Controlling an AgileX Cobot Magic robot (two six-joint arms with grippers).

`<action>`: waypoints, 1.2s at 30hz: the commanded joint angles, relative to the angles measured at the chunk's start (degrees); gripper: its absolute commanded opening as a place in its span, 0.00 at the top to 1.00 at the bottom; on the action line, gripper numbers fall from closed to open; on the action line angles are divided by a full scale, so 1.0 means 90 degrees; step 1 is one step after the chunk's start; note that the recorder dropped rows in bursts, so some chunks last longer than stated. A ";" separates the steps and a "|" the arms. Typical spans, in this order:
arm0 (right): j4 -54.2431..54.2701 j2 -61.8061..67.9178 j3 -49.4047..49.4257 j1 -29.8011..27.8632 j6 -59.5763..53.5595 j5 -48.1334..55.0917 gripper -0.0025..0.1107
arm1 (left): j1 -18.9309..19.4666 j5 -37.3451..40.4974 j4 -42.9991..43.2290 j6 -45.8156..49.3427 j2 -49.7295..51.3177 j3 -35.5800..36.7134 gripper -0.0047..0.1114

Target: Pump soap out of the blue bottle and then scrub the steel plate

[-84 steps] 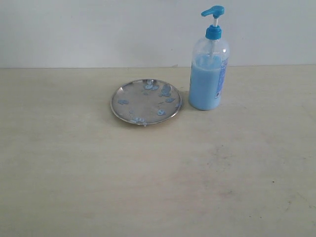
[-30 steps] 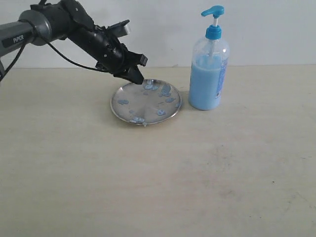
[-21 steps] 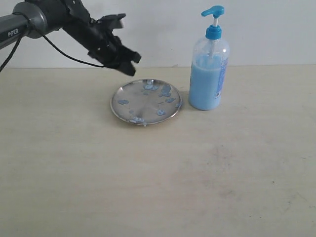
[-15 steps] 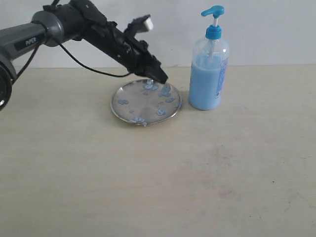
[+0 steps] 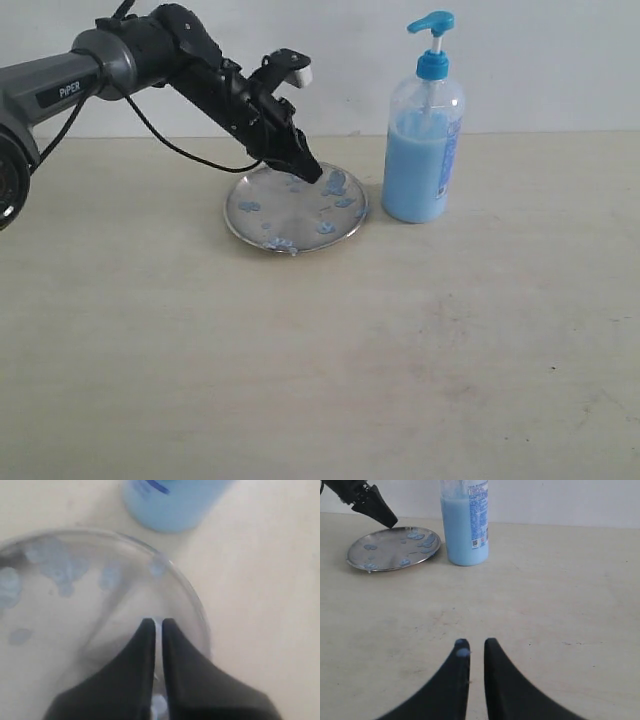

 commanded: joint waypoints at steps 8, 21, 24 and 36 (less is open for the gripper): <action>-0.0067 -0.0030 -0.0016 -0.0045 0.0002 -0.0020 0.97 | 0.0269 -0.1303 0.0321 -0.0070 -0.0640 0.0012 0.92; -0.0067 -0.0030 -0.0016 -0.0045 0.0002 -0.0020 0.97 | 0.0396 -0.0246 -0.0004 -0.0280 -0.0630 0.0012 0.92; -0.0067 -0.0030 -0.0016 -0.0045 0.0002 -0.0020 0.97 | 0.0236 0.0639 0.0866 0.0197 -0.0630 0.0012 0.92; -0.0067 -0.0030 -0.0016 -0.0045 0.0002 -0.0020 0.97 | 0.0312 -0.0753 0.0734 -0.0861 -0.0656 0.0012 0.92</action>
